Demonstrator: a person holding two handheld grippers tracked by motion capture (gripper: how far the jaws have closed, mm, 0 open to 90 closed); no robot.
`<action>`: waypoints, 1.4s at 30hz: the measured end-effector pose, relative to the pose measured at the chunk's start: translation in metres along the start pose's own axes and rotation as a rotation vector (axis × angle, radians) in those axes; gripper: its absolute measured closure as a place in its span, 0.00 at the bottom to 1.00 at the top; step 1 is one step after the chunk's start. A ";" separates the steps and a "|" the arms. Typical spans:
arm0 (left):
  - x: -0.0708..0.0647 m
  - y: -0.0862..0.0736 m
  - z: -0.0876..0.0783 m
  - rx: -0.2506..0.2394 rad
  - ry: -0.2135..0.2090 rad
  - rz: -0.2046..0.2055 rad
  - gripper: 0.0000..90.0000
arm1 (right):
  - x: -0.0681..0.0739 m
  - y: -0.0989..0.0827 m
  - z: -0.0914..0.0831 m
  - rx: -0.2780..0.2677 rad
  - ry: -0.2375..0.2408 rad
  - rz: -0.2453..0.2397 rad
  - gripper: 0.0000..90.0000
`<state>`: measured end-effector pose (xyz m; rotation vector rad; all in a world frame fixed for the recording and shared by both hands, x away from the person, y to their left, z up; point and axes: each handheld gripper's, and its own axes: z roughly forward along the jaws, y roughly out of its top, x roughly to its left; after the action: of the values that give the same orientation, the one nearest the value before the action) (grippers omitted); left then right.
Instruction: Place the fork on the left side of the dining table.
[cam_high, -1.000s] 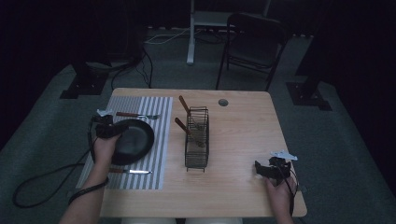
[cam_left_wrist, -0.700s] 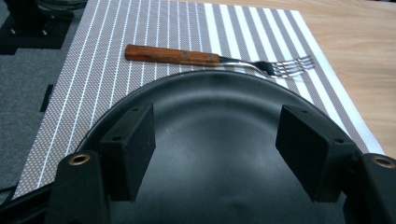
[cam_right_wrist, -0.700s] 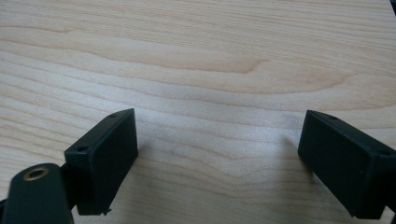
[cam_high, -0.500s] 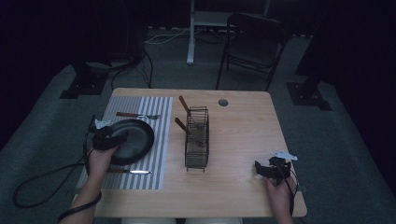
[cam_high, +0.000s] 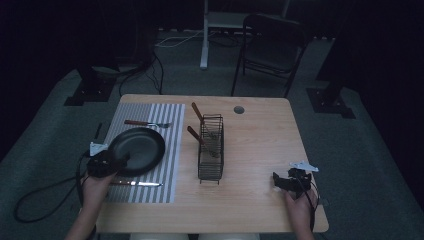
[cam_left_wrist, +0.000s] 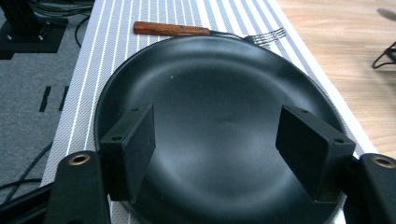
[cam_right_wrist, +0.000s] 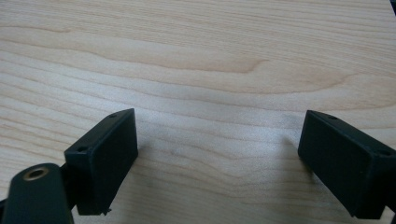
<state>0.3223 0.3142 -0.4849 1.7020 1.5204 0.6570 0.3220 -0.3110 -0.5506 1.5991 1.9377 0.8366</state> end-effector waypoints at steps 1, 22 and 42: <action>0.000 -0.002 -0.003 -0.002 0.002 0.002 0.32 | 0.000 0.000 0.000 0.000 0.000 0.001 0.13; -0.004 -0.065 -0.027 0.061 0.004 -0.035 0.07 | 0.000 0.000 0.000 0.001 0.000 0.002 0.13; -0.009 -0.093 -0.019 0.178 0.081 0.081 0.00 | 0.000 0.000 0.000 0.001 0.000 0.002 0.13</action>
<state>0.2505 0.3103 -0.5469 1.8986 1.6141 0.6560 0.3219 -0.3108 -0.5505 1.6021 1.9371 0.8363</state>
